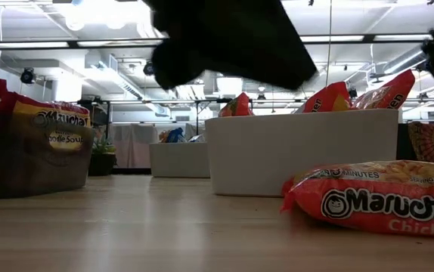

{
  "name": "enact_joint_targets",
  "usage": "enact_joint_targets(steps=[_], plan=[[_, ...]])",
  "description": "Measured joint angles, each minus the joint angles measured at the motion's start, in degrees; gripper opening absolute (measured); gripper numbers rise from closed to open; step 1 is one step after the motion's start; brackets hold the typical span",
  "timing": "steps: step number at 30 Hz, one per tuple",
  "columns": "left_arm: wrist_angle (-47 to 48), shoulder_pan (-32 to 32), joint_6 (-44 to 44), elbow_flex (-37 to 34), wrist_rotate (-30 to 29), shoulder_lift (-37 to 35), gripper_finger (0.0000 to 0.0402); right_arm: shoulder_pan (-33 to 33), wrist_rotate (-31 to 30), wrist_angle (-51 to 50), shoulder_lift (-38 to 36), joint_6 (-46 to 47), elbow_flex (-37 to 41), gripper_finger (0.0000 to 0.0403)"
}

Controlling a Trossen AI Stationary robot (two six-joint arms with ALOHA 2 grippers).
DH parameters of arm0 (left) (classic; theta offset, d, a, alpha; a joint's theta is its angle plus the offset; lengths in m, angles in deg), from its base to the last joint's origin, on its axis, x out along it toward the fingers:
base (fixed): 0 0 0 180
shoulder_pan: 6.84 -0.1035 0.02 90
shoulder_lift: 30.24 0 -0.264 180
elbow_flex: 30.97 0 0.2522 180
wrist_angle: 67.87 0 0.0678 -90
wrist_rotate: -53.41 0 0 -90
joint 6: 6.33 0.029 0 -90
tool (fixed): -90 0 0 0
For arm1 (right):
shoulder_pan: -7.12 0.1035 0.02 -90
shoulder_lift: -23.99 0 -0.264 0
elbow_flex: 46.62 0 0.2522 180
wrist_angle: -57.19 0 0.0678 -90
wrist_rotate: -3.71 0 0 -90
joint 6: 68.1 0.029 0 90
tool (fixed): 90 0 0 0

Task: Sort Maruchan noodles
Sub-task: Put the orange noodle pack into the white bin

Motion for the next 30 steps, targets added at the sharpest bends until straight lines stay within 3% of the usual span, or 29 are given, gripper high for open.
enact_joint_targets(steps=[6, 11, 18, 24, 30], plan=[[-0.26, -1.72, -0.83, 4.8, 2.14, 6.24, 0.0038, 0.15, -0.02, 0.04, 0.93, 1.7, 2.08, 0.0281], [2.27, -2.8, -3.19, 6.21, 3.35, 9.66, 0.0038, 0.15, -0.15, 0.14, 1.81, 0.0, 2.25, 0.0309], [2.81, -3.31, -6.98, 5.32, 4.74, 10.51, 0.0038, 0.35, -4.38, 6.03, 5.43, -2.87, 2.56, 0.0313], [2.95, -3.37, -7.51, 5.08, 5.65, 10.51, 0.0038, 0.24, -9.36, 21.41, 11.7, -7.48, 2.49, 0.0313], [3.04, -3.4, -7.38, 5.01, 6.4, 10.51, 0.0038, 0.39, -14.45, 29.57, 15.48, -12.06, 2.21, 0.0287]])
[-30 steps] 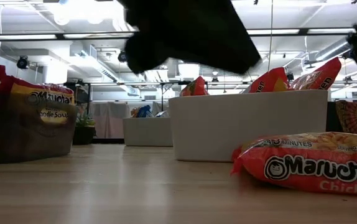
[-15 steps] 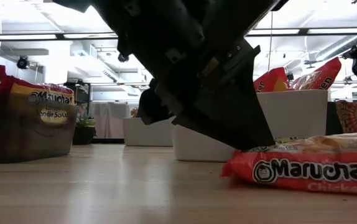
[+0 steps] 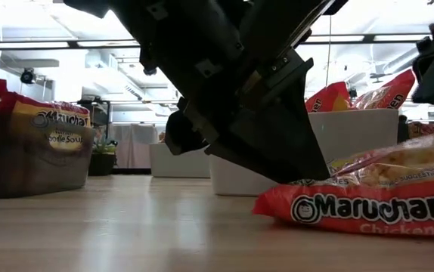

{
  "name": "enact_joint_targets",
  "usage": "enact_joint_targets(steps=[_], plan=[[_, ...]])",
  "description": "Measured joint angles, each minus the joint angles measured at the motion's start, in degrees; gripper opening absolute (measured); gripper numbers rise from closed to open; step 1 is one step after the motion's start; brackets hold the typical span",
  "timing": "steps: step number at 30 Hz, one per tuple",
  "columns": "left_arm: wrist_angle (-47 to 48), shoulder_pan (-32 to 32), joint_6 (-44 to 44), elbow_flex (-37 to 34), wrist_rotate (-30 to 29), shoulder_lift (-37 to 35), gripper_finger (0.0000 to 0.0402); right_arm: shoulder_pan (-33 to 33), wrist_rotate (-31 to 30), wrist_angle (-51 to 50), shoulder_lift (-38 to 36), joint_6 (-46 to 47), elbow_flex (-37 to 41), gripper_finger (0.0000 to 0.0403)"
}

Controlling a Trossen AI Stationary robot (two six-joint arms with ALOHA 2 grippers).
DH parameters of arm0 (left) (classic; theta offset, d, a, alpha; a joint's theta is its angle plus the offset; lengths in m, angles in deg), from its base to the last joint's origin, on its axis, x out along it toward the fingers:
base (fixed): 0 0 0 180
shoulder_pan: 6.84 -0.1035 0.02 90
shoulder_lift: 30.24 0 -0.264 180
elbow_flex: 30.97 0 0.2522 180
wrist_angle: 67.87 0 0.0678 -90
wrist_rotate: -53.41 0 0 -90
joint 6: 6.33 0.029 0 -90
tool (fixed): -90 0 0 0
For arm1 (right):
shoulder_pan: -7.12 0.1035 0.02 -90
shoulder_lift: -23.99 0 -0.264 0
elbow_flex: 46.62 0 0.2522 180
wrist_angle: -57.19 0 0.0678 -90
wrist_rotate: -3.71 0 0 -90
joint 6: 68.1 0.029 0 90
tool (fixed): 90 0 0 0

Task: Sort Maruchan noodles
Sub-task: Put the orange noodle pack into the white bin

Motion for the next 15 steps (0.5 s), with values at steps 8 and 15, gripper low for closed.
enact_joint_targets(steps=[8, 15], plan=[[-1.18, 0.0, 0.95, -0.09, 1.3, 0.0, 0.0038, -2.34, -2.53, -0.18, 0.73, -1.69, -1.34, 0.0215], [-1.32, 0.0, 1.2, -0.09, 1.43, 0.02, 0.0038, -2.76, -3.33, -0.46, 0.82, -4.24, -1.37, 0.0145]])
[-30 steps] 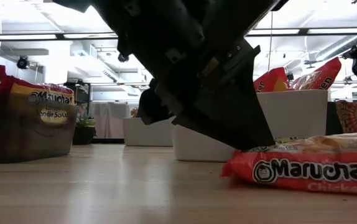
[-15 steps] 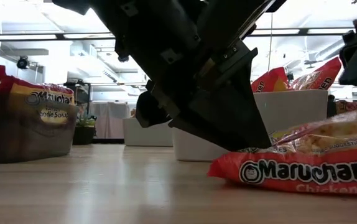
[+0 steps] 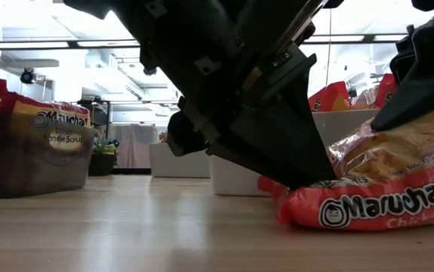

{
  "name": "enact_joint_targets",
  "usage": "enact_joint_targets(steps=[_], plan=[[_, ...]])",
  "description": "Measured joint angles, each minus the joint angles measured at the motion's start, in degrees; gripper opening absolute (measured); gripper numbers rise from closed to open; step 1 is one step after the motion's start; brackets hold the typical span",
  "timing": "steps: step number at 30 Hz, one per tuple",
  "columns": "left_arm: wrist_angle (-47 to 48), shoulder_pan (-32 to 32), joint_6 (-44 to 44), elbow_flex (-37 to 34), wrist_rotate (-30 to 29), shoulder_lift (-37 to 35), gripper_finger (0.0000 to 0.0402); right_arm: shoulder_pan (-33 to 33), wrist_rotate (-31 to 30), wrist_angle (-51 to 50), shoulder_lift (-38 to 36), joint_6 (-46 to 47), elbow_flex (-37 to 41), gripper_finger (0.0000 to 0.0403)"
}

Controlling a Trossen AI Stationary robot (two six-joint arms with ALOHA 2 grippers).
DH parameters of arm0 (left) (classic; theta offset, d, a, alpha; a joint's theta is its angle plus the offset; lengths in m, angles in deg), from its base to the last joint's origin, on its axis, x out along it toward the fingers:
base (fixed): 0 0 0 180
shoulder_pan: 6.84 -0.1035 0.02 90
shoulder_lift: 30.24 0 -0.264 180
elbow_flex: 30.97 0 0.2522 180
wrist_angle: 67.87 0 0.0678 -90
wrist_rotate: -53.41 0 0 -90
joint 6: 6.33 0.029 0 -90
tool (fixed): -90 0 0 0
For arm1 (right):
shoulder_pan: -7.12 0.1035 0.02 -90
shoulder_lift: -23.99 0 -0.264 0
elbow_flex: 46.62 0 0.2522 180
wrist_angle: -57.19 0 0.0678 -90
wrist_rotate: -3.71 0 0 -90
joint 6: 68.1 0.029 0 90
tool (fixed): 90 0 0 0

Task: Sort Maruchan noodles
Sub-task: Put the orange noodle pack into the white bin

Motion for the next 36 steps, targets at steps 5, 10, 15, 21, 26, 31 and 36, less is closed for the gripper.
enact_joint_targets(steps=[5, 10, 15, 21, 26, 31, 36], plan=[[-0.24, 0.0, 0.01, 0.0, 0.66, -0.05, 0.0038, -0.04, -0.1, -0.16, 0.0, -0.45, 0.03, 0.0043], [1.06, 0.45, 1.01, 0.04, 3.14, -1.93, 0.0038, 0.65, -0.03, -0.9, -0.89, -1.48, 0.17, 0.0012], [3.11, 1.85, 4.59, 0.12, 3.32, -7.83, 0.0038, 2.57, 0.0, -2.01, -4.33, -1.46, 0.32, 0.0009], [7.08, 2.14, 8.08, 0.13, 3.23, -15.7, 0.0038, 3.67, 3.15, -4.37, -11.37, -5.82, -0.13, 0.0009], [9.47, 1.7, 10.16, 0.2, 0.1, -21.63, 0.0038, 3.55, 3.35, -8.43, -19.02, -14.13, -2.87, 0.0008], [11.06, 1.02, 14.23, 0.17, -3.63, -25.55, 0.0038, 2.02, 3.26, -22.87, -26.67, -18.39, -8.65, 0.0008], [12.51, -0.31, 14.98, 0.17, -3.7, -29.68, 0.0038, -0.65, 3.29, -44.21, -30.85, -16.54, -17.64, 0.0008]])
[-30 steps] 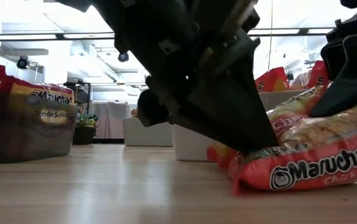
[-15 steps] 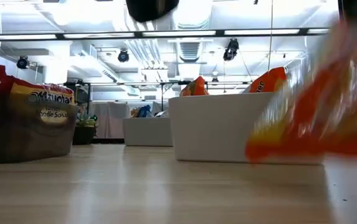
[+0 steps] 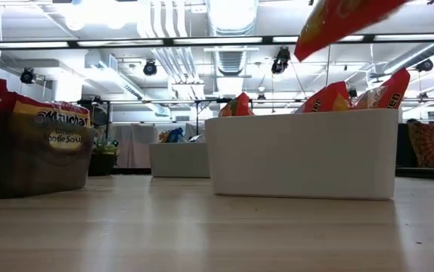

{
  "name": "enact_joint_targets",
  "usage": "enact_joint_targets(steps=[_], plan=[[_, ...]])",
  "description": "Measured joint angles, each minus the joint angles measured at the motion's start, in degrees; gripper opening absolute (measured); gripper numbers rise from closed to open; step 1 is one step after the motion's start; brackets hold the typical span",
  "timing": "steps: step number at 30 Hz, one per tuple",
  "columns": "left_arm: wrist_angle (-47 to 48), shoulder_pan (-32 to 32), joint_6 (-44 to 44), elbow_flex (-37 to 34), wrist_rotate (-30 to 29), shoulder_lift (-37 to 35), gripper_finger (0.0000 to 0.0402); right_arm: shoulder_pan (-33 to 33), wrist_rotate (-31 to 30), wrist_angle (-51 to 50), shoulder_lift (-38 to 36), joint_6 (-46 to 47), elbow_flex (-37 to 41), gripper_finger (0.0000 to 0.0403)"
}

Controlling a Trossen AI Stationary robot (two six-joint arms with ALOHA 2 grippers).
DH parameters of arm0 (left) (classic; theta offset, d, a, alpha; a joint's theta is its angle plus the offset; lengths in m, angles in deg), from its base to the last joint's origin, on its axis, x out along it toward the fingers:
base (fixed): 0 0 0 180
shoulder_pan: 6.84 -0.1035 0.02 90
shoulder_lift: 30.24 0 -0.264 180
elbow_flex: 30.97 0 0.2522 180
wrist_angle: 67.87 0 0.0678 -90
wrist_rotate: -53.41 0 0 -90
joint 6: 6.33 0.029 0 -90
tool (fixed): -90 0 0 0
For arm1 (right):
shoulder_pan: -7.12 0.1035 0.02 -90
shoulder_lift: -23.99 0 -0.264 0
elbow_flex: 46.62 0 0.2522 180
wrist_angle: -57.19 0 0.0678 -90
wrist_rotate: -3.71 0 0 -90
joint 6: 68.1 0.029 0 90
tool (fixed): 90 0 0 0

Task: Sort Maruchan noodles
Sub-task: Put the orange noodle pack into the white bin

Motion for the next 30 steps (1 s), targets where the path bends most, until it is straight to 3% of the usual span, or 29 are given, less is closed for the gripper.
enact_joint_targets(steps=[5, 10, 17, 26, 30], plan=[[4.31, -2.51, 4.71, 0.02, -0.21, -3.84, 0.0038, -4.13, 0.07, -19.8, 0.05, 2.93, -11.72, 0.0009], [12.84, -6.92, 11.29, -0.13, -0.06, -4.17, 0.0038, -10.25, 2.72, -30.32, 1.77, 5.32, -20.64, 0.0009], [15.29, -13.25, 24.41, -1.49, 0.78, -4.01, 0.0038, -21.11, 11.06, -31.76, 3.13, 10.9, -22.99, 0.0009], [14.65, -19.6, 33.6, -8.78, 11.17, -8.72, 0.0038, -26.69, 17.34, -31.12, 8.33, 16.68, -22.42, 0.0009], [7.0, -21.0, 33.57, -14.6, 17.44, -12.19, 0.0038, -28.0, 19.95, -31.16, 11.78, 17.15, -22.42, 0.0009]])
